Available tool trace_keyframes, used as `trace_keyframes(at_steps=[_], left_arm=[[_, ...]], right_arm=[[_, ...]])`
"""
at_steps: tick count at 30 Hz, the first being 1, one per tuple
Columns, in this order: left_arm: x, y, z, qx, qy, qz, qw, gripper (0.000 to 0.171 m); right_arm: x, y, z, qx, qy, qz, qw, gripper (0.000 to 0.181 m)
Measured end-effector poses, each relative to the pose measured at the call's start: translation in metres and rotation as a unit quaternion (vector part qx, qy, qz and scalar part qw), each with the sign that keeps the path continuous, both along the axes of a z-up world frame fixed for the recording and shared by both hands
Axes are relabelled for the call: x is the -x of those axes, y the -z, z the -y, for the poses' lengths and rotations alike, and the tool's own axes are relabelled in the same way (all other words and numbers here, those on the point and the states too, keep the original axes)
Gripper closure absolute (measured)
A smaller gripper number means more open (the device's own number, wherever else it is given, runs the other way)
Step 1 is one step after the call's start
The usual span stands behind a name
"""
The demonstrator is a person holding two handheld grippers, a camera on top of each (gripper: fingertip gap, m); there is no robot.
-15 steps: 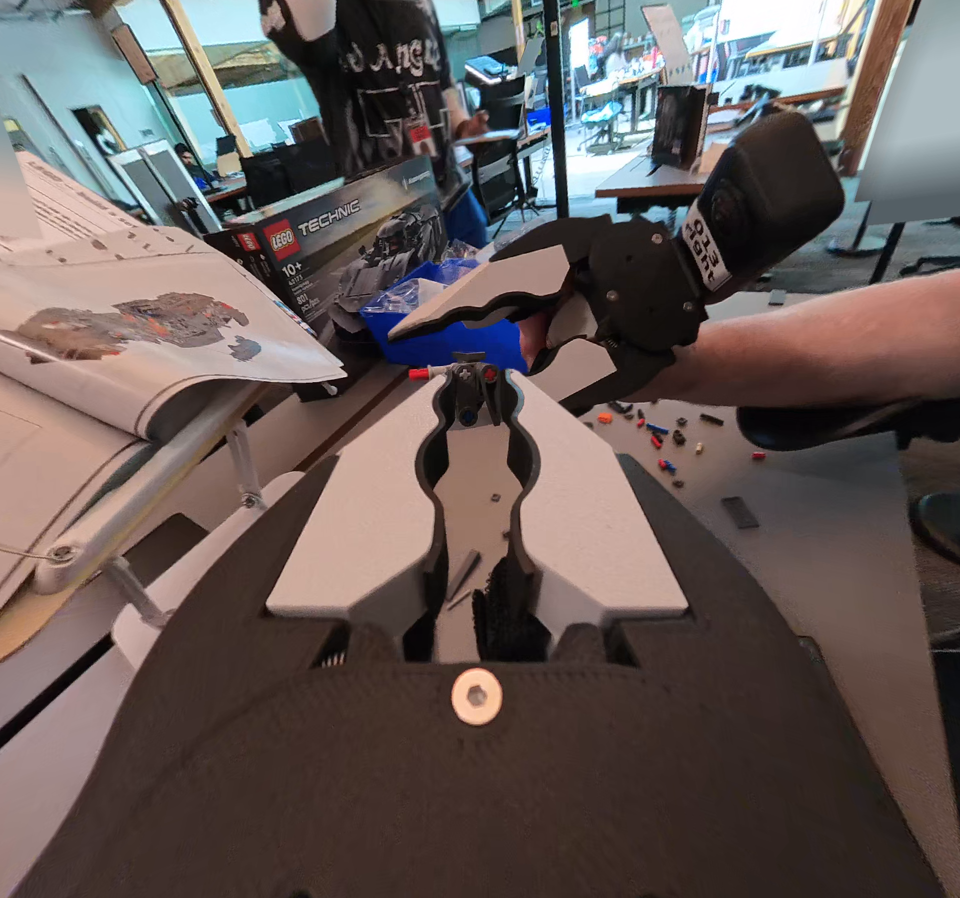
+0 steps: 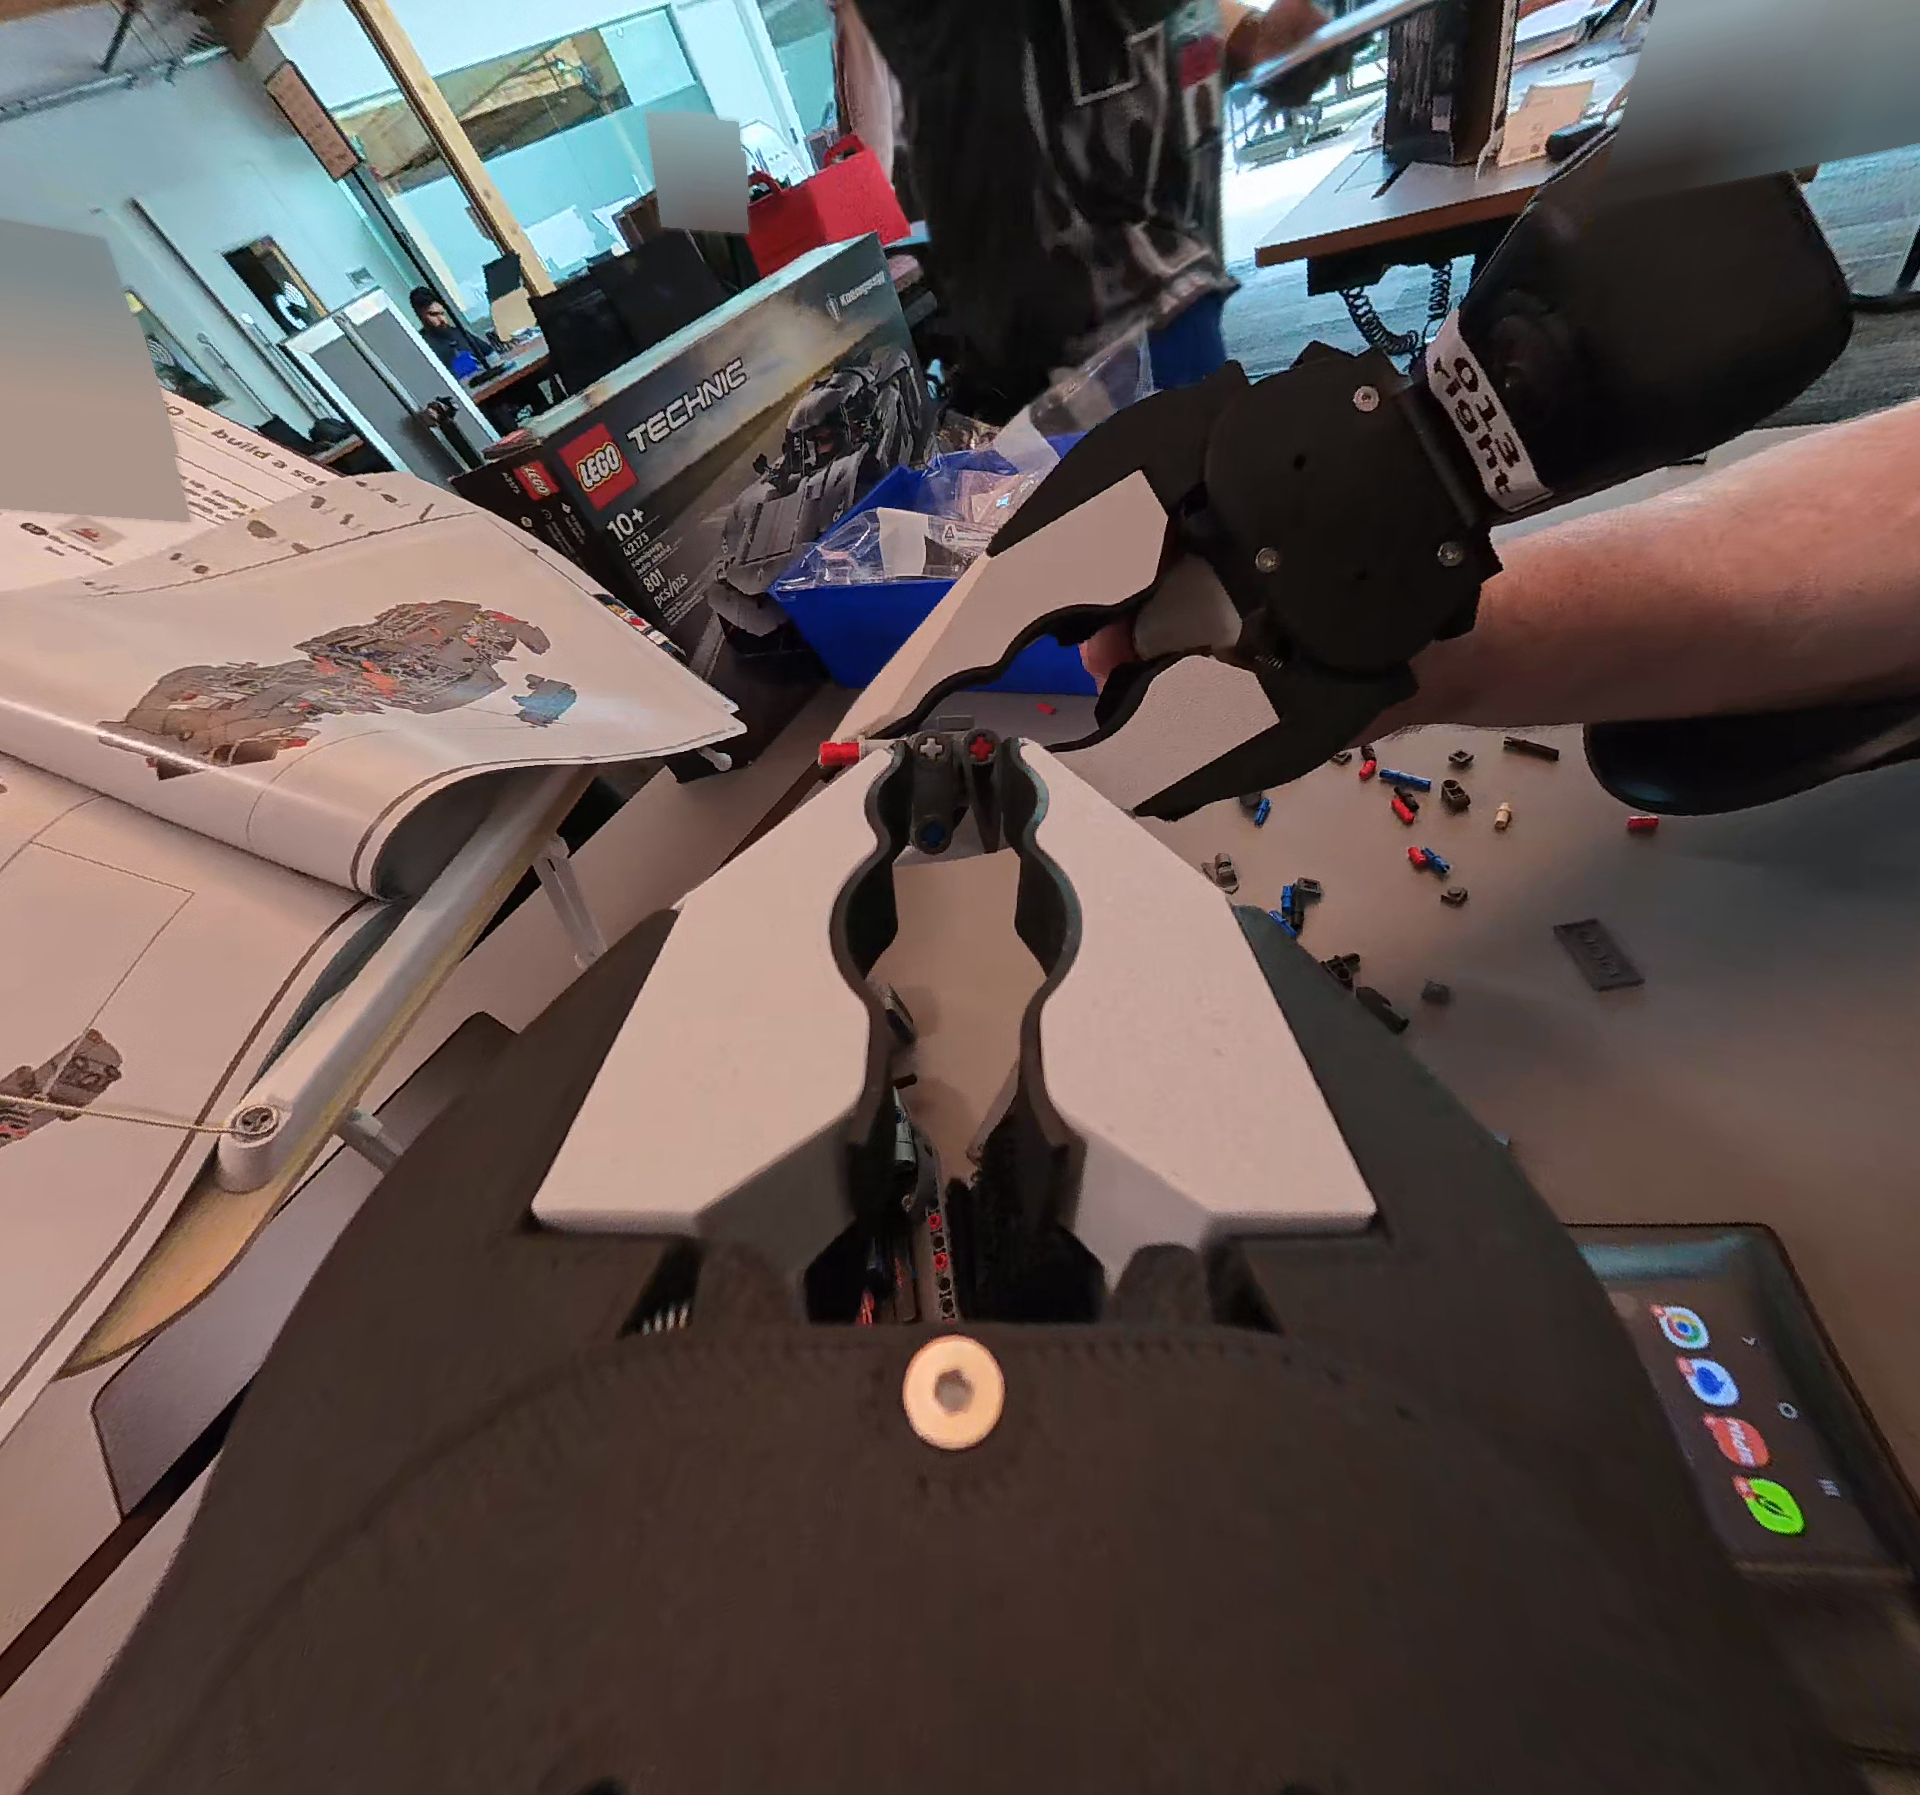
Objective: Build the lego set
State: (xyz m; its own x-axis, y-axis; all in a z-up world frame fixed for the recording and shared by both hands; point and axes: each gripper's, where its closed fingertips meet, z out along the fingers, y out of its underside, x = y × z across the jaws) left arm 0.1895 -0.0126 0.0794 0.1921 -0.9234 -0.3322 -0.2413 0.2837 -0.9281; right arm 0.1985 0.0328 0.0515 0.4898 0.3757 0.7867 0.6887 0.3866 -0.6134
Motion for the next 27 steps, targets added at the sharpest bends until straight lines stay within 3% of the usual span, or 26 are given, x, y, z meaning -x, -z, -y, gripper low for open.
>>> trace_keyframes(at_steps=[16,27], left_arm=[[0.0,0.0,-0.002,-0.016,-0.012,-0.011,1.0,0.151],[-0.017,0.003,0.015,-0.123,-0.035,-0.073,0.989,0.153]], right_arm=[[-0.003,-0.004,-0.001,-0.003,0.004,-0.007,1.0,0.162],[-0.001,-0.003,0.001,-0.004,-0.002,-0.008,1.0,0.17]])
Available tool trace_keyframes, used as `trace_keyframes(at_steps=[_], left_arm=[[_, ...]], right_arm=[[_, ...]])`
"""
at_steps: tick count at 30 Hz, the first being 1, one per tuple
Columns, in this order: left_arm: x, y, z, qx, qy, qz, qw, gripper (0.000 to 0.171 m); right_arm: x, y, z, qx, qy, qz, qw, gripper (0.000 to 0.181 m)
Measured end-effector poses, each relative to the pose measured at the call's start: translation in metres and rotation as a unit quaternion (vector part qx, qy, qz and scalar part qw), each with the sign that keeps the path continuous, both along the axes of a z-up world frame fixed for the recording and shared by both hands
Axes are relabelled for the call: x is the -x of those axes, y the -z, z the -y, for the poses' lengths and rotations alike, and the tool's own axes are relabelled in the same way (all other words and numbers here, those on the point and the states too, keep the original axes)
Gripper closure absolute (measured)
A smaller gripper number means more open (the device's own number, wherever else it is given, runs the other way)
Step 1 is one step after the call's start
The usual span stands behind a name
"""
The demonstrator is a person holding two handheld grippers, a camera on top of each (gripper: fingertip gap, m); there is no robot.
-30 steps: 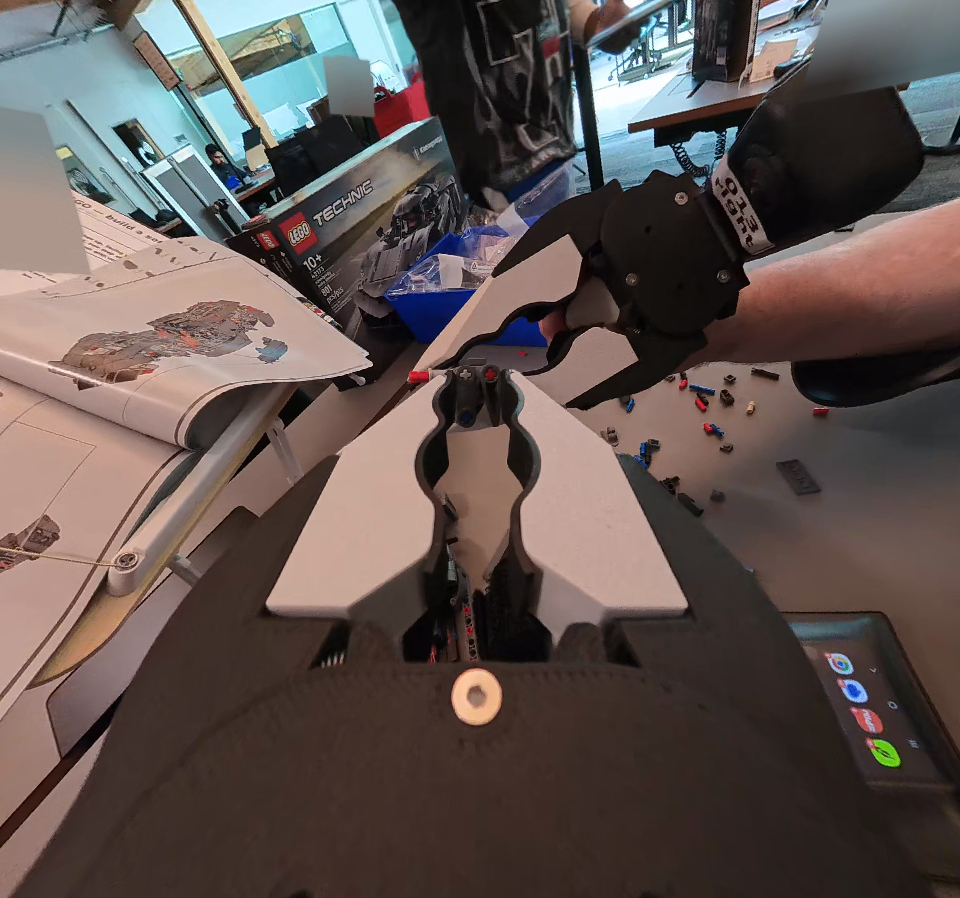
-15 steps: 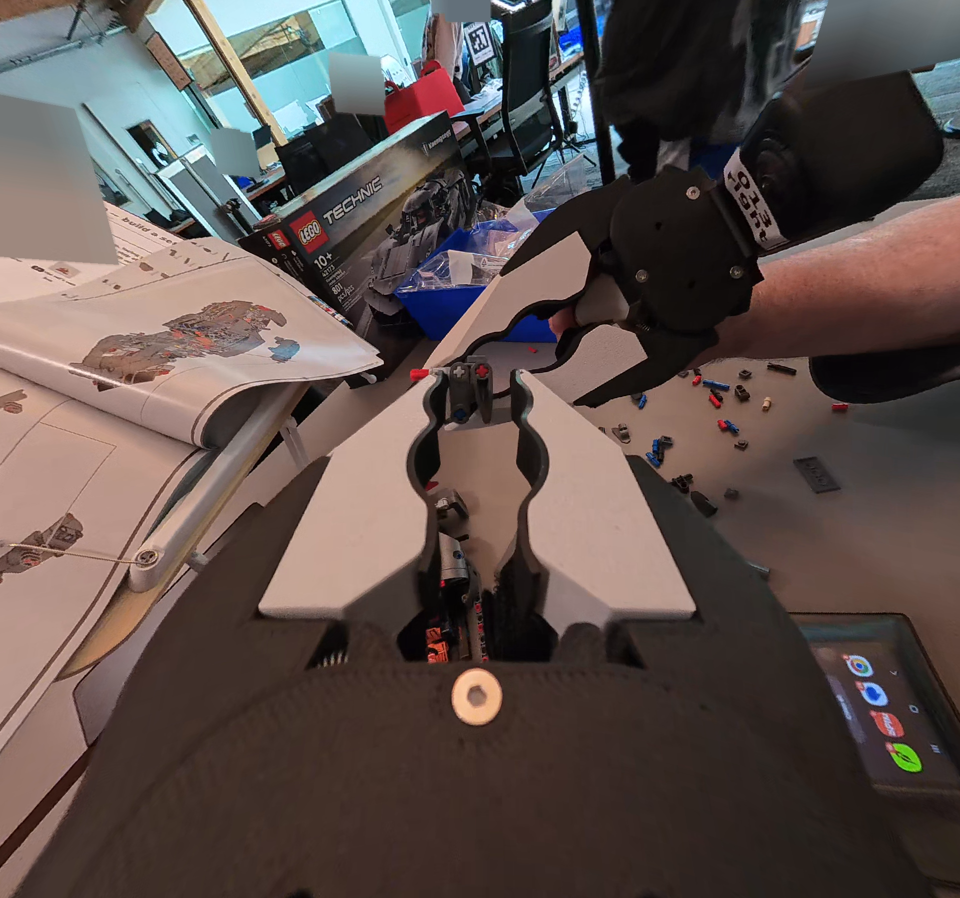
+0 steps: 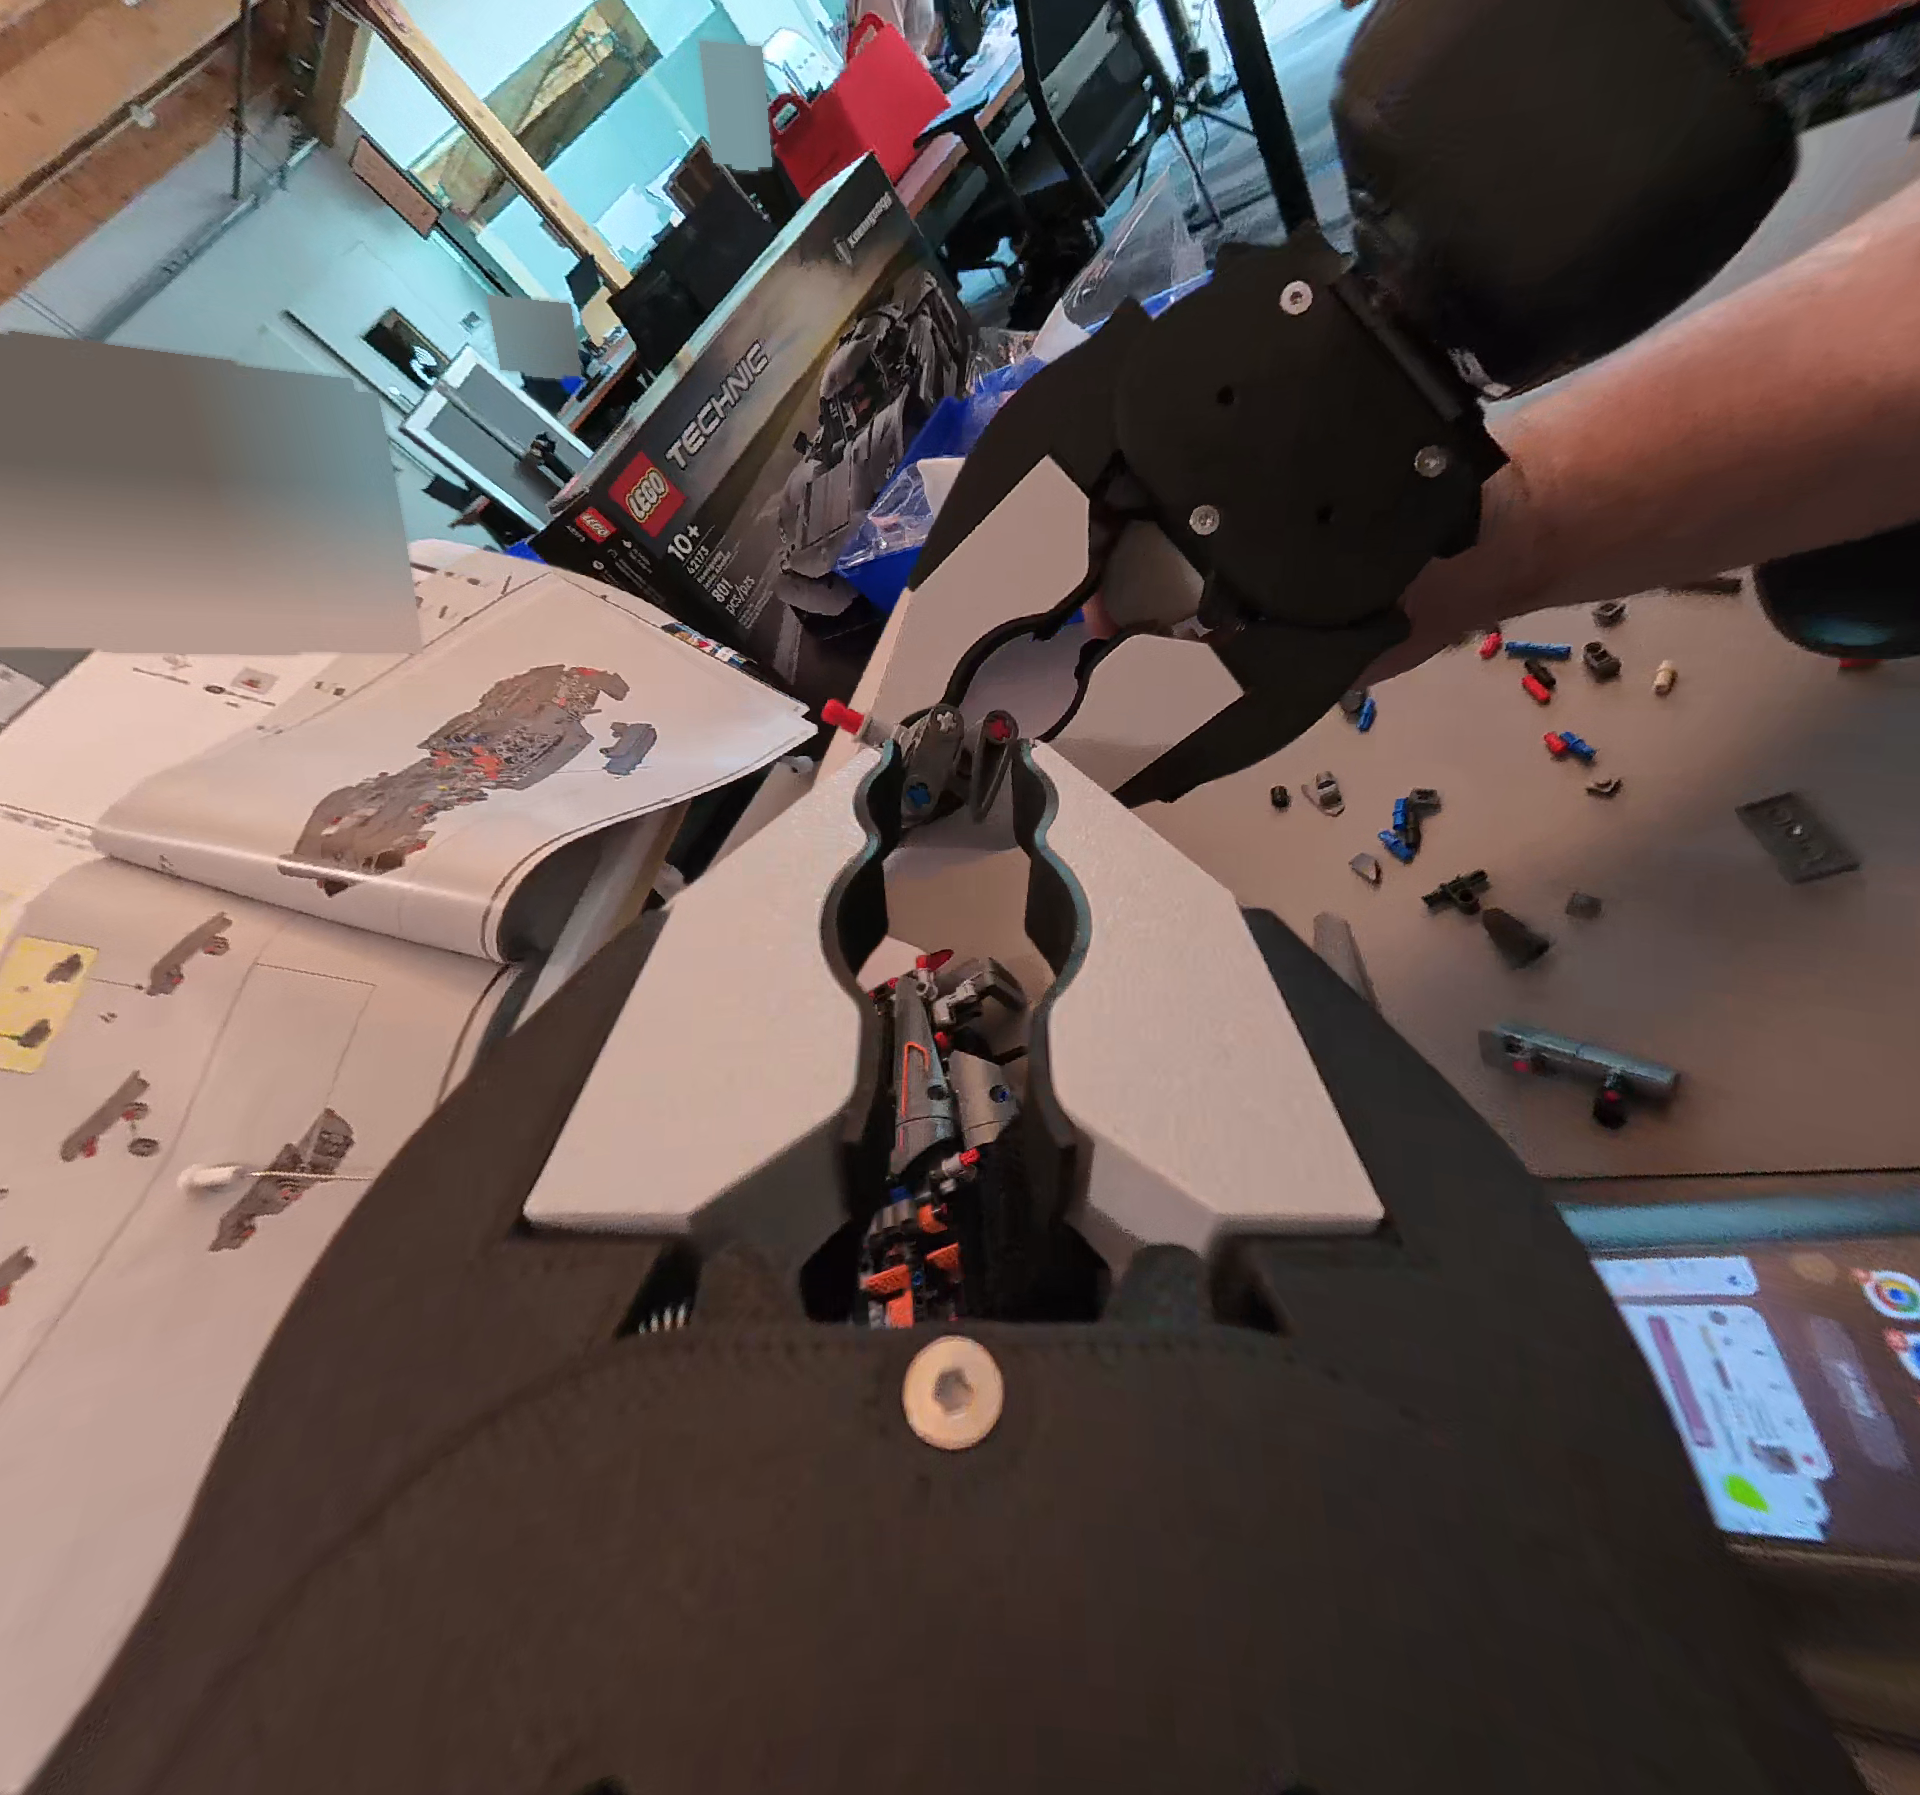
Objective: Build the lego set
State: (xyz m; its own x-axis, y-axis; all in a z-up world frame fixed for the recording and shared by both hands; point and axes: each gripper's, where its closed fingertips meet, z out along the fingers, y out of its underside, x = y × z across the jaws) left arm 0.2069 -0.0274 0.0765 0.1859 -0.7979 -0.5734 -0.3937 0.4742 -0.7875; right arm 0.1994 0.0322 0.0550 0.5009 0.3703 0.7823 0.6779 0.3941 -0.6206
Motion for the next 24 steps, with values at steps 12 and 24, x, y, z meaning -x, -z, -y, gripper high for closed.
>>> trace_keyframes(at_steps=[12,24], left_arm=[[-0.001,-0.0019,0.0035,-0.061,-0.021,-0.014,0.998,0.154],[0.0026,-0.0084,-0.0035,-0.019,-0.028,0.034,0.999,0.156]], right_arm=[[-0.0001,-0.0045,0.0016,-0.005,-0.002,-0.007,1.0,0.169],[-0.0021,-0.0051,-0.0008,0.002,0.002,-0.015,1.0,0.165]])
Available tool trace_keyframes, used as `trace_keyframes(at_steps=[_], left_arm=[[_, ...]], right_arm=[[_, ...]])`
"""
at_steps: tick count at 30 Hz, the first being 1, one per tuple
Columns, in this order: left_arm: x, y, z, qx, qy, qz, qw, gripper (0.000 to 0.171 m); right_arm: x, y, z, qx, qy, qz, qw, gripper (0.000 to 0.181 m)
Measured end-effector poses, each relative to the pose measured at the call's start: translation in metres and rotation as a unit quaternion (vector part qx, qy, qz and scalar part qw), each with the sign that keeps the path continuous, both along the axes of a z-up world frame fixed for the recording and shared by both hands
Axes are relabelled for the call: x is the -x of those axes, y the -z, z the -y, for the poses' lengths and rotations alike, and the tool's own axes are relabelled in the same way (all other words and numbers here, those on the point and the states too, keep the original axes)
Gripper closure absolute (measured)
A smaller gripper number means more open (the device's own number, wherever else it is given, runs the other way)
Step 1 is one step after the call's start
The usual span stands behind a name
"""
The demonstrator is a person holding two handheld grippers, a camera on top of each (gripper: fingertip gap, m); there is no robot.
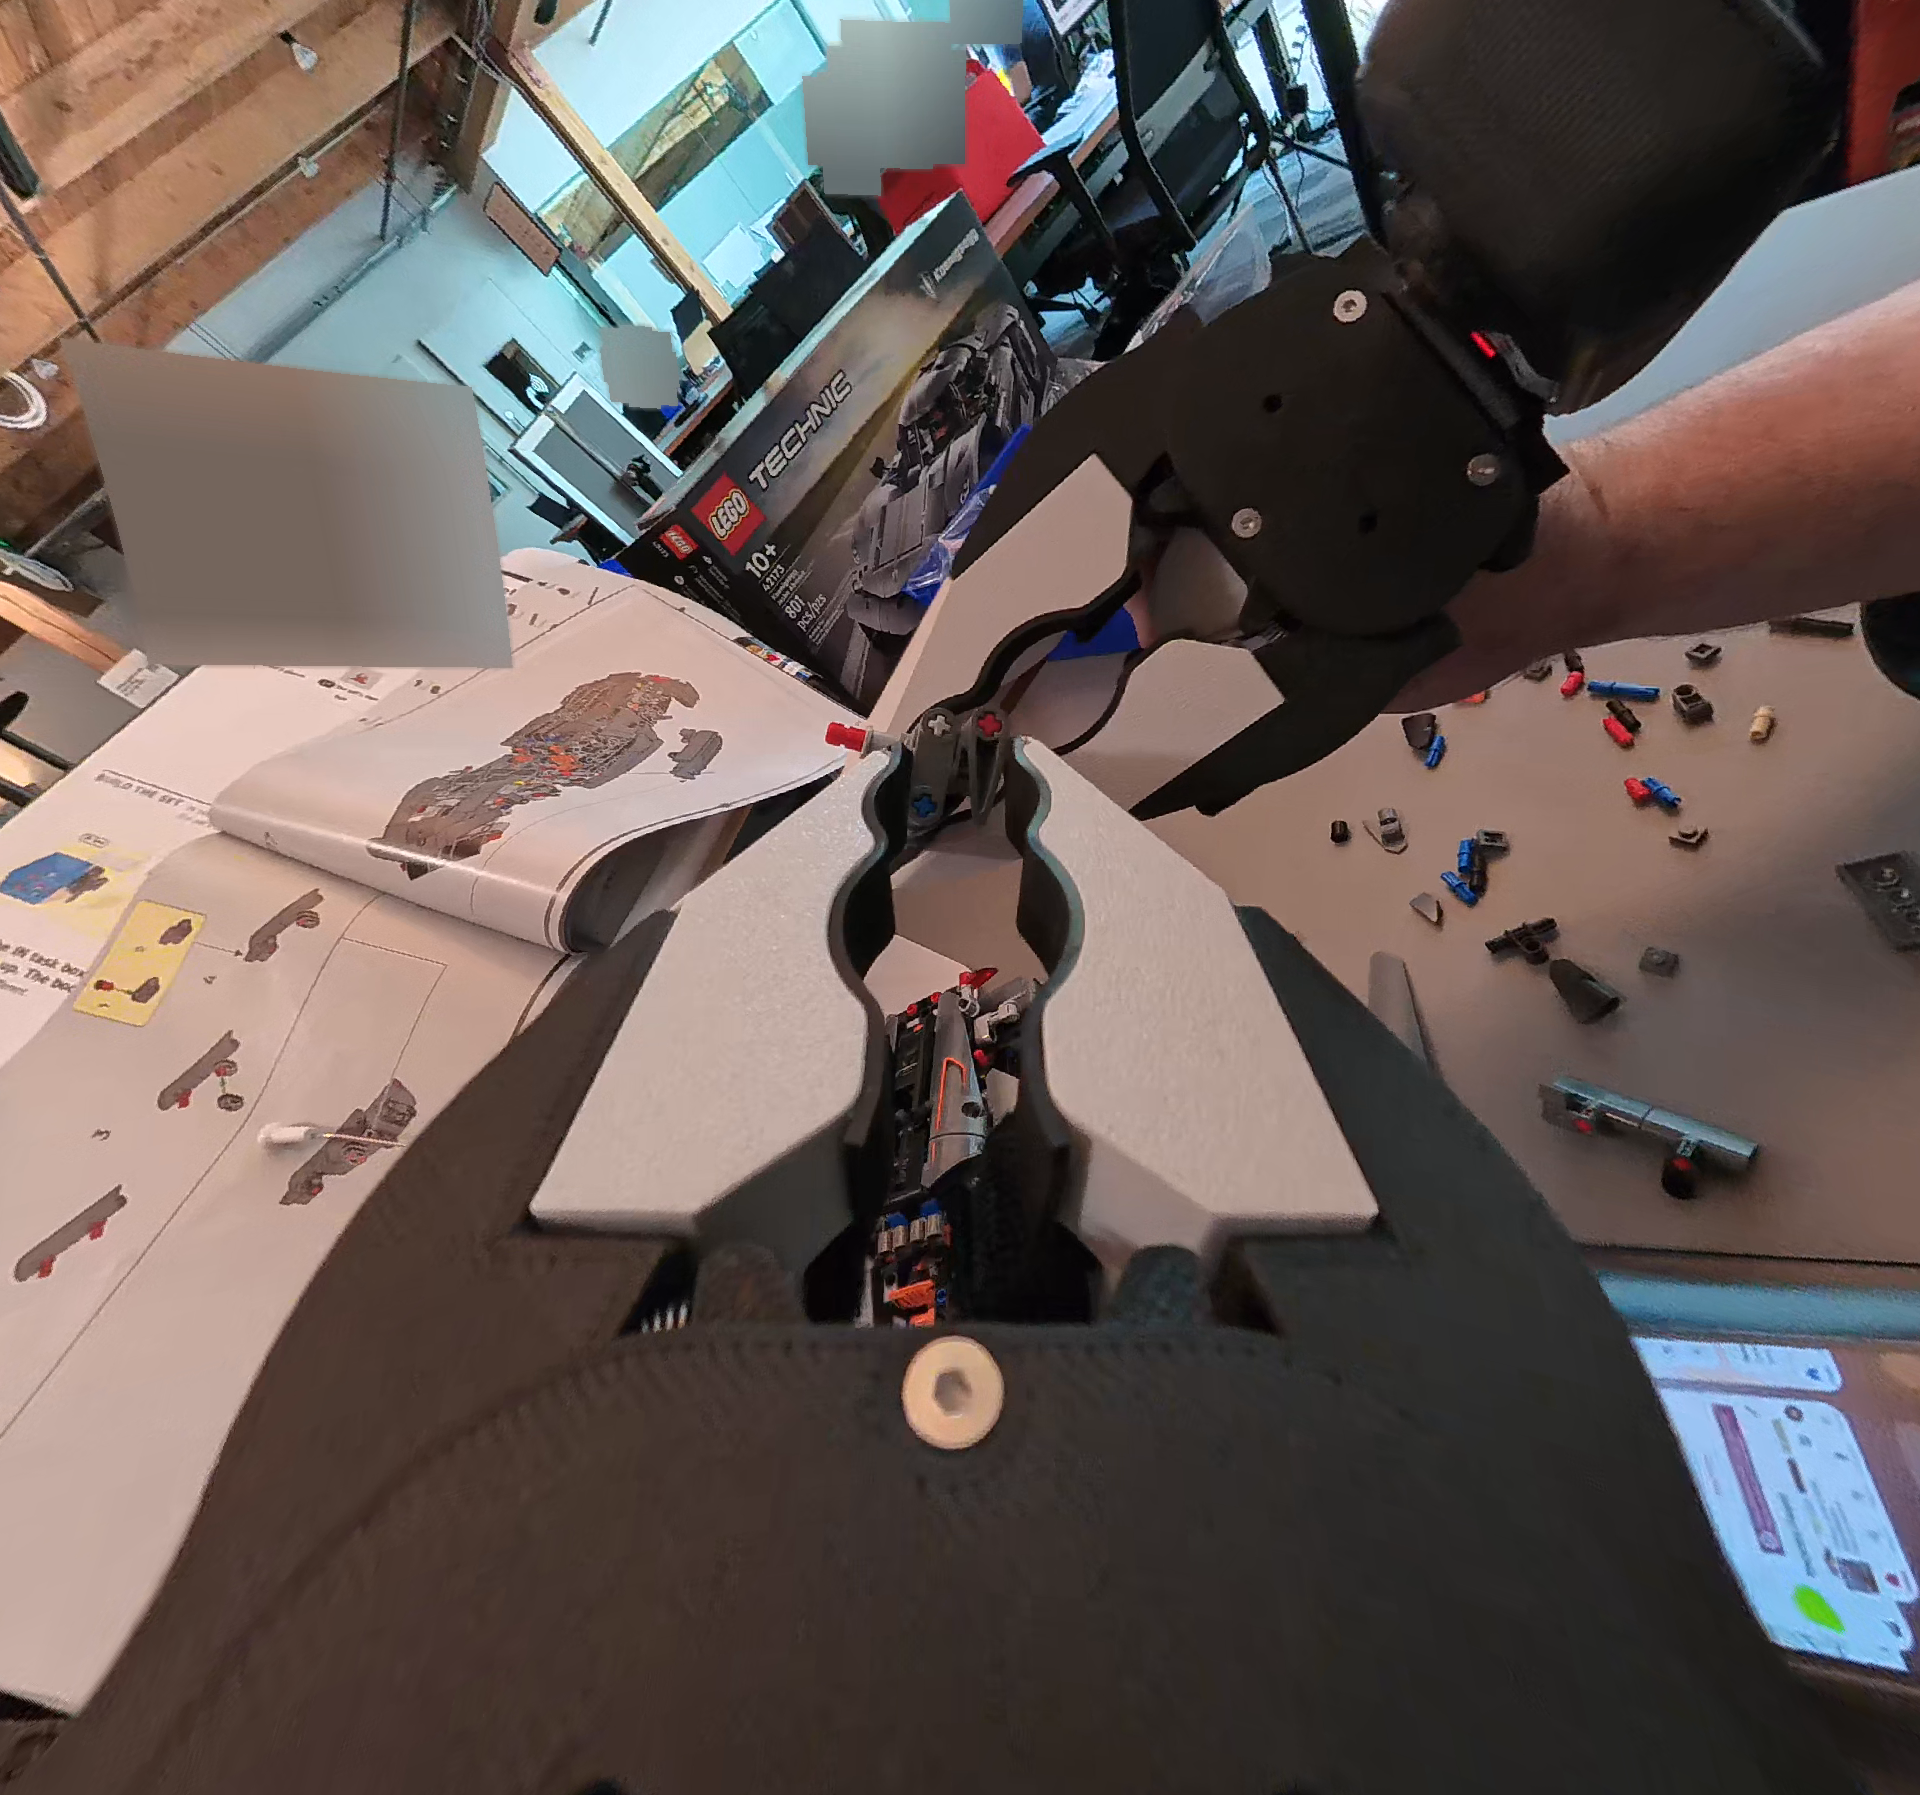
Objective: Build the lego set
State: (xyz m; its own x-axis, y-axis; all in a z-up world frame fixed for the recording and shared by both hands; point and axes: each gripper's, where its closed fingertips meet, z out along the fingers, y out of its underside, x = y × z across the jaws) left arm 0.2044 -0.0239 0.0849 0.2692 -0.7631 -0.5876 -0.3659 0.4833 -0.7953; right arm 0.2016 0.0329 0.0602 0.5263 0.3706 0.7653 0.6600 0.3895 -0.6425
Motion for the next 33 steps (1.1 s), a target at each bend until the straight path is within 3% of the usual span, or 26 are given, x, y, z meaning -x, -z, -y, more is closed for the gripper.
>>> trace_keyframes(at_steps=[8,15,18,24,33], left_arm=[[0.005,-0.006,-0.004,0.035,0.006,0.041,0.999,0.156],[0.018,-0.016,-0.014,0.112,0.025,0.119,0.986,0.156],[0.03,-0.024,-0.024,0.175,0.045,0.185,0.966,0.157],[0.064,-0.037,-0.049,0.29,0.072,0.312,0.902,0.157],[0.09,-0.038,-0.069,0.369,0.089,0.397,0.836,0.157]], right_arm=[[0.0,0.0,0.0,0.004,0.0,-0.004,1.0,0.159],[-0.001,0.002,-0.003,0.01,0.002,-0.011,1.0,0.151],[-0.004,0.0,-0.004,0.019,0.002,-0.028,0.999,0.15],[-0.013,-0.003,-0.009,0.035,0.011,-0.06,0.997,0.149],[-0.014,0.0,-0.013,0.05,0.012,-0.07,0.996,0.149]])
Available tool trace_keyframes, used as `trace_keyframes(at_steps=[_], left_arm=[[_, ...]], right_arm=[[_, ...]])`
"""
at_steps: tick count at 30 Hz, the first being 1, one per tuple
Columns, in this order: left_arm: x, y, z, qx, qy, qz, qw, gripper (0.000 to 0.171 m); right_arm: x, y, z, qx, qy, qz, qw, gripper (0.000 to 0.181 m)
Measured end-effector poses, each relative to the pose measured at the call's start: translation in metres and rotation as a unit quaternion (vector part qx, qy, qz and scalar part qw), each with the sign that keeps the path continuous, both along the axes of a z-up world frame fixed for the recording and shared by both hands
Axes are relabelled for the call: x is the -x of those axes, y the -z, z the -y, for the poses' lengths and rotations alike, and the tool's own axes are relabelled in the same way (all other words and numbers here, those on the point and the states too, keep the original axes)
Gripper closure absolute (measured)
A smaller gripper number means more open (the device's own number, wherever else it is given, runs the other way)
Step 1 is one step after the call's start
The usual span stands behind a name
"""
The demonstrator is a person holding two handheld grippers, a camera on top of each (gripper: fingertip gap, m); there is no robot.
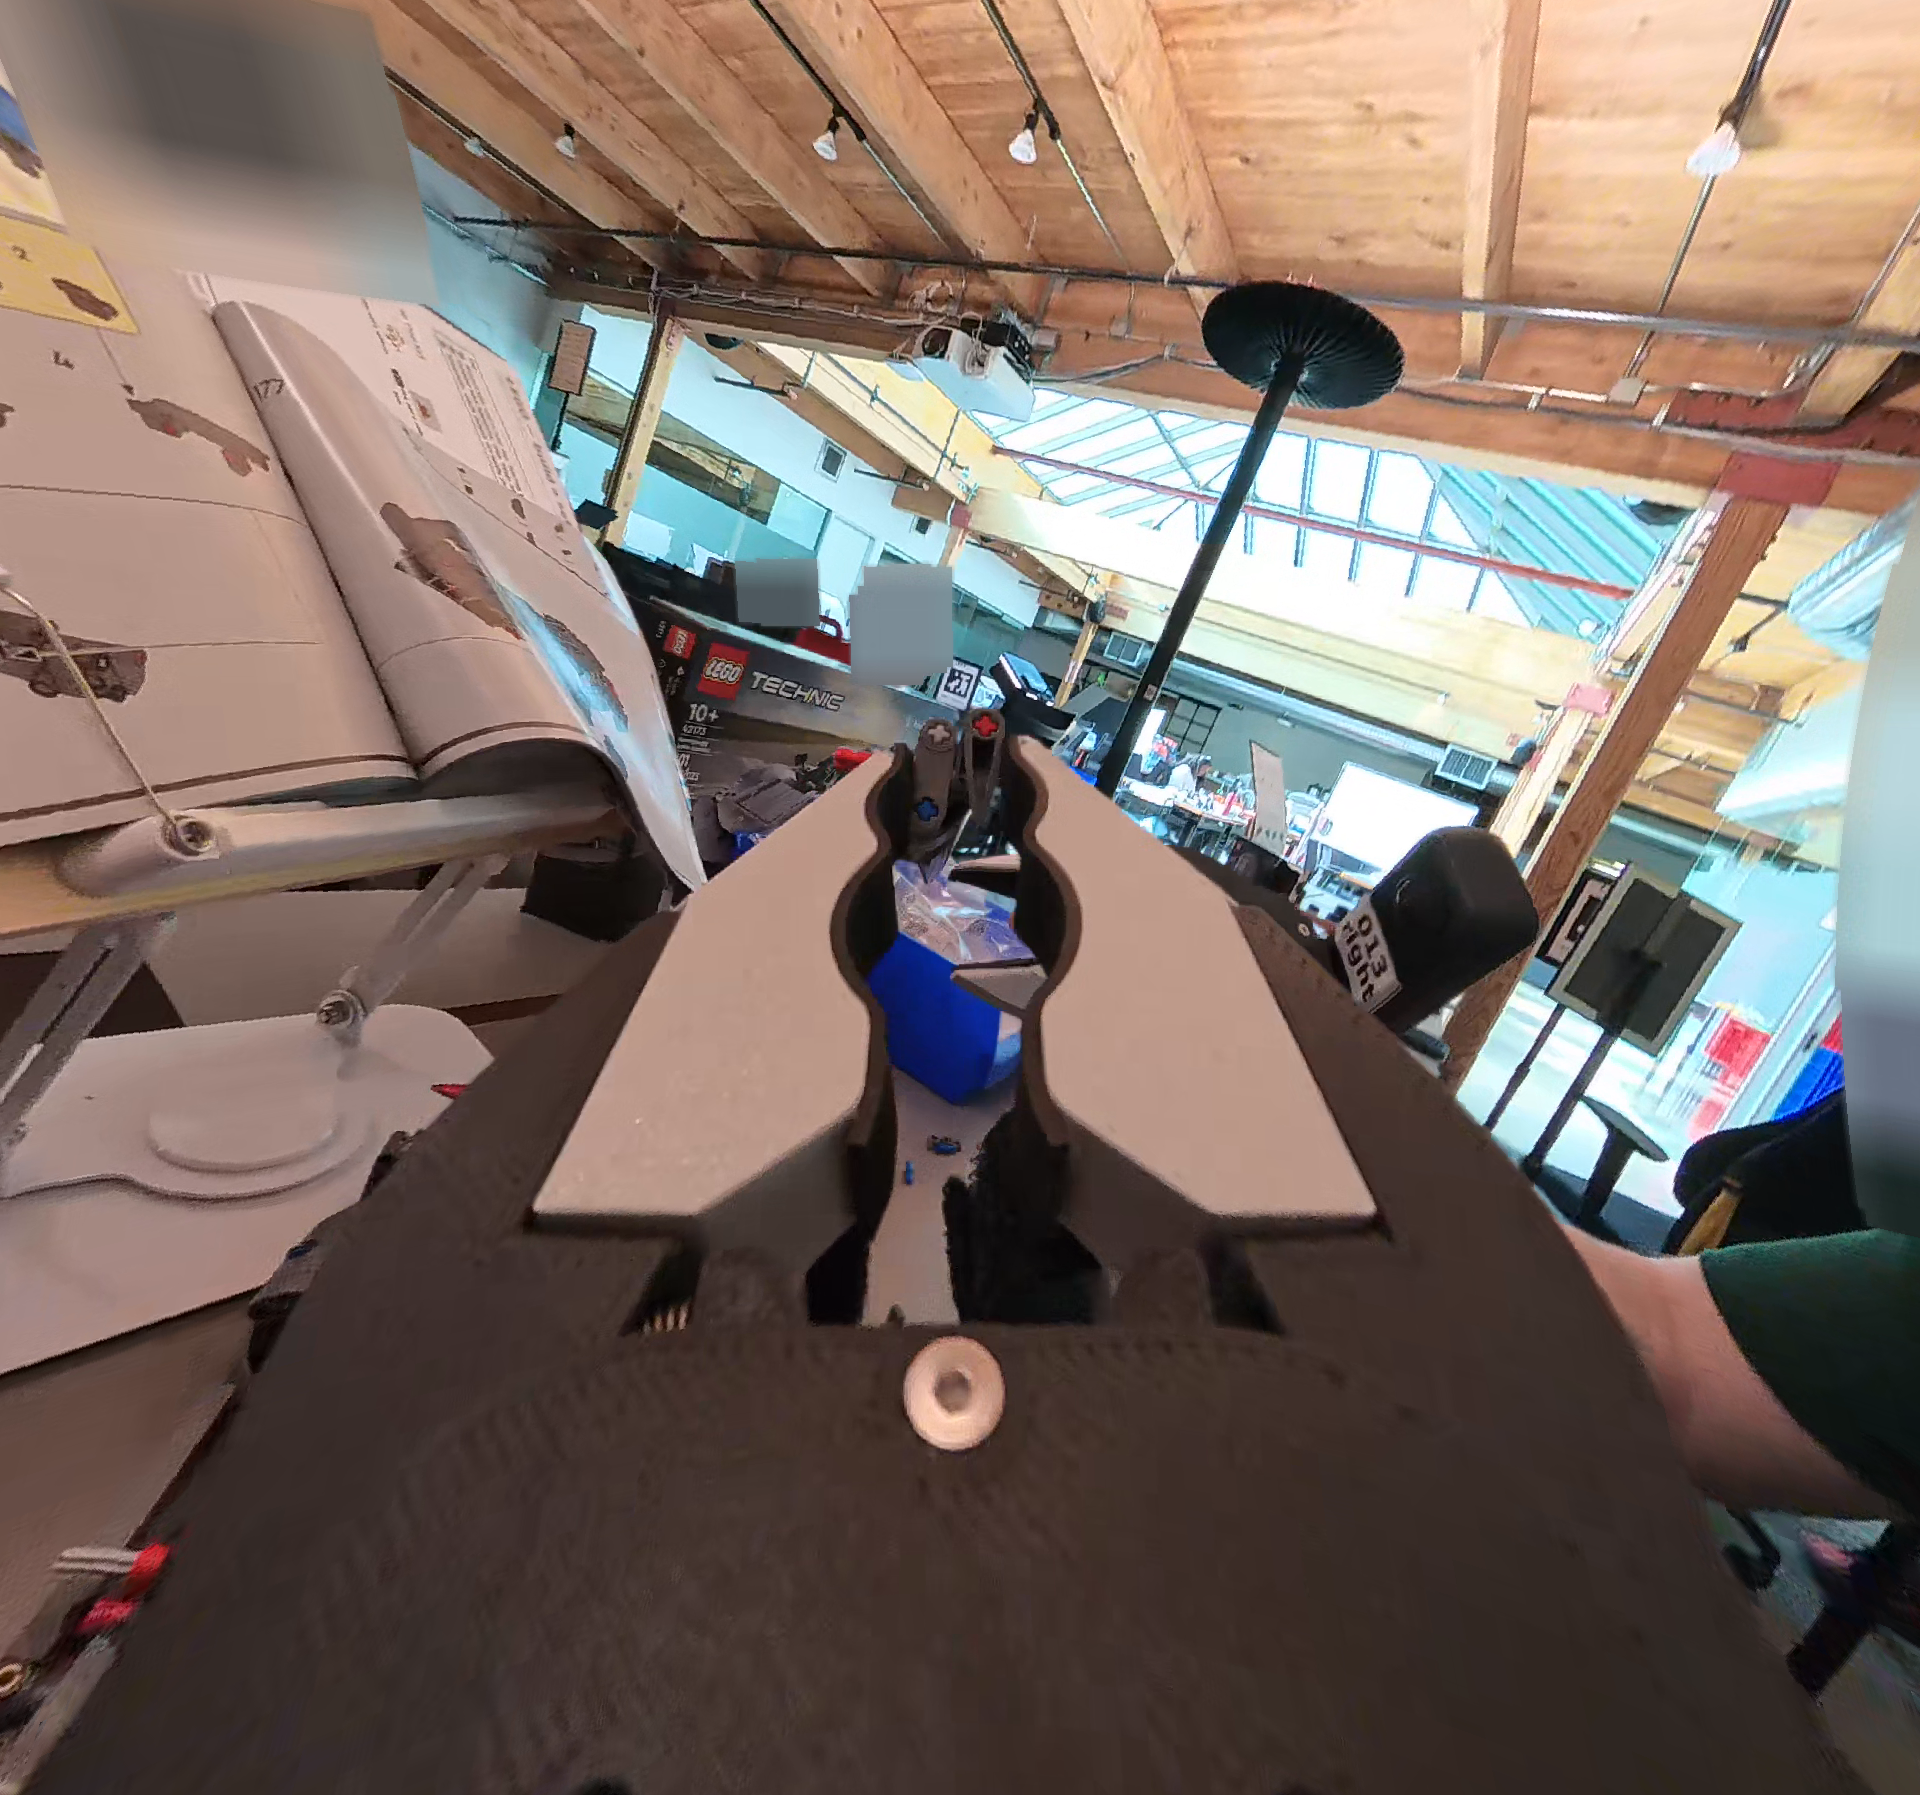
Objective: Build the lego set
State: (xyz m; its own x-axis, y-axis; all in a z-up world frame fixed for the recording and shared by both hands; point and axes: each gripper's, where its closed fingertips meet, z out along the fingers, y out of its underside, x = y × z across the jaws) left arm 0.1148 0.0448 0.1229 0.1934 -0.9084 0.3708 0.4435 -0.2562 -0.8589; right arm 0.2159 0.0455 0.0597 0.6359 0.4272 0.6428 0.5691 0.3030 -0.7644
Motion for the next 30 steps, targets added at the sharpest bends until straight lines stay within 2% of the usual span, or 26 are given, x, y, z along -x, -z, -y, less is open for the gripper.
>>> trace_keyframes(at_steps=[4,11,15,21,23,27,30], left_arm=[[0.001,0.002,-0.001,0.009,0.007,0.007,1.0,0.157],[-0.027,0.013,0.013,-0.03,0.023,-0.073,0.997,0.157],[-0.045,0.018,0.019,-0.039,0.024,-0.101,0.994,0.157],[-0.071,0.032,0.024,0.004,0.055,-0.085,0.995,0.157],[-0.078,0.035,0.026,0.015,0.064,-0.077,0.995,0.158],[-0.086,0.036,0.028,0.023,0.076,-0.068,0.995,0.157],[-0.089,0.034,0.029,0.022,0.079,-0.067,0.994,0.157]], right_arm=[[0.001,0.001,0.0,0.017,-0.014,-0.018,1.0,0.148],[0.015,0.008,0.007,0.065,-0.075,-0.051,0.994,0.139],[0.019,0.011,0.008,0.044,-0.063,-0.014,0.997,0.132],[0.02,0.022,0.002,0.01,-0.016,0.067,0.998,0.13],[0.017,0.023,0.0,0.008,-0.007,0.07,0.997,0.133],[0.01,0.015,0.001,-0.001,0.001,0.064,0.998,0.162],[0.008,0.012,0.0,-0.001,0.004,0.06,0.998,0.163]])
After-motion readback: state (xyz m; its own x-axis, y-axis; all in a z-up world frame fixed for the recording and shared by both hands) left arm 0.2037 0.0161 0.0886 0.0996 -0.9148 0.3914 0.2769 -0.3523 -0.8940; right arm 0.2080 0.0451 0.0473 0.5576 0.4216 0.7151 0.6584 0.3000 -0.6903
